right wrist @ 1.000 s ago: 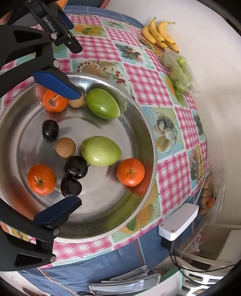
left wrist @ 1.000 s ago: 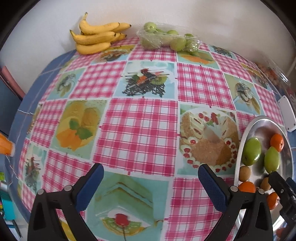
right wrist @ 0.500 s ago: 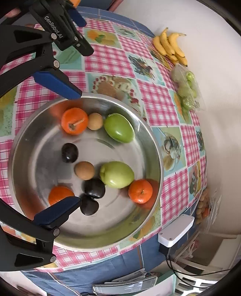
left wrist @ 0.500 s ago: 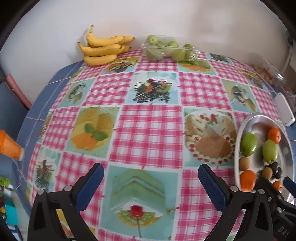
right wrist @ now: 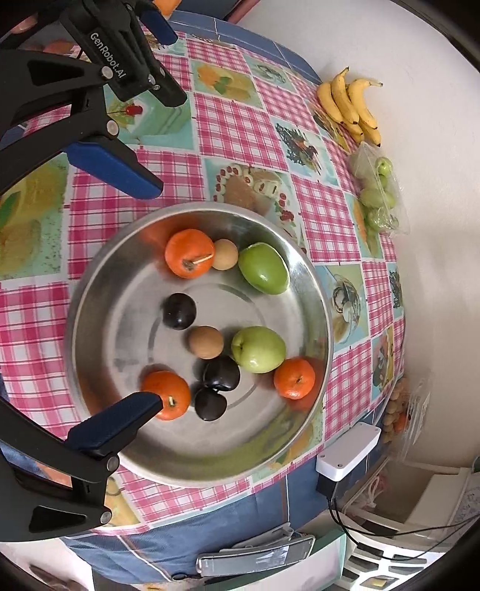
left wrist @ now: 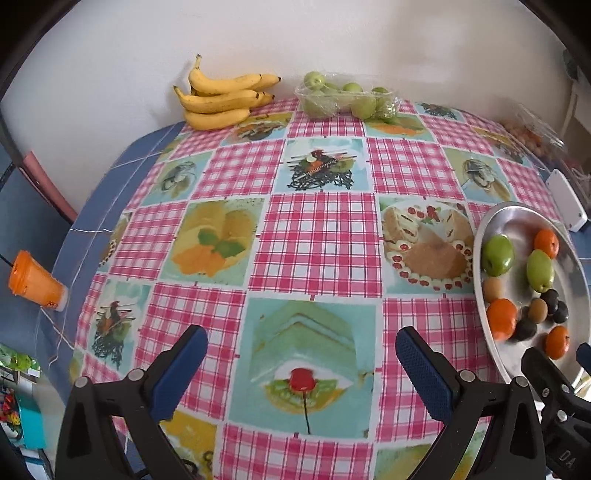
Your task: Organize fruits
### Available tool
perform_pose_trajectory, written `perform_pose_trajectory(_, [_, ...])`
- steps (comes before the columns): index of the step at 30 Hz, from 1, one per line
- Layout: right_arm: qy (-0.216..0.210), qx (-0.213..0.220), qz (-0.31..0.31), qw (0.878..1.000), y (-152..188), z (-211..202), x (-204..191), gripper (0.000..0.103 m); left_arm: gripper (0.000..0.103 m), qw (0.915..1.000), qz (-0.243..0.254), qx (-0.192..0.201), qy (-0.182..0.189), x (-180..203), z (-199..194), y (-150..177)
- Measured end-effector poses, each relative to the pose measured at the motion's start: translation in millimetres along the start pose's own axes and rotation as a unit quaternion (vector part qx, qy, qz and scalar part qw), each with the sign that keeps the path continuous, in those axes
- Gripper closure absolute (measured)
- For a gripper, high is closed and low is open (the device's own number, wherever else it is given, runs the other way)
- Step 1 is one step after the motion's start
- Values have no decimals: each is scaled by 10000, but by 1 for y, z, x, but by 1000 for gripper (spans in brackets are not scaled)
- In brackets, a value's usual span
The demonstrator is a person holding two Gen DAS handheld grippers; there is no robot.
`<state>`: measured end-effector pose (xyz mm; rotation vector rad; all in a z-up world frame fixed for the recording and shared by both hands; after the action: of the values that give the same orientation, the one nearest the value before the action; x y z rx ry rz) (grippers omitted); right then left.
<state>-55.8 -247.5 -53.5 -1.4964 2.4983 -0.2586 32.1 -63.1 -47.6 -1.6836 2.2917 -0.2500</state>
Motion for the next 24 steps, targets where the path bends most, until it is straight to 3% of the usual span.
perform_pose_trajectory(15, [-46, 365, 11, 9993, 22, -32, -1, 0, 0, 9989, 108, 459, 77, -13, -48, 21])
perform_pose_trajectory(24, [-67, 509, 141, 9986, 26, -44, 4, 0, 0, 9993, 36, 375, -12, -19, -52, 29])
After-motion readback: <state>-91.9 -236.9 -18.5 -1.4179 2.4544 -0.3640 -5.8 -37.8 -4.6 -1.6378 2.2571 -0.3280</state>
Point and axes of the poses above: each gripper's, at about its wrist camera, not at the fingertips, and z roughly the way its jaws point, x to its right, y to its underside, the point moved 5 cm from there along z, roughly the way its jaws point, and after that the axes turned 11 degrees about -x, right-handed, at the moved point
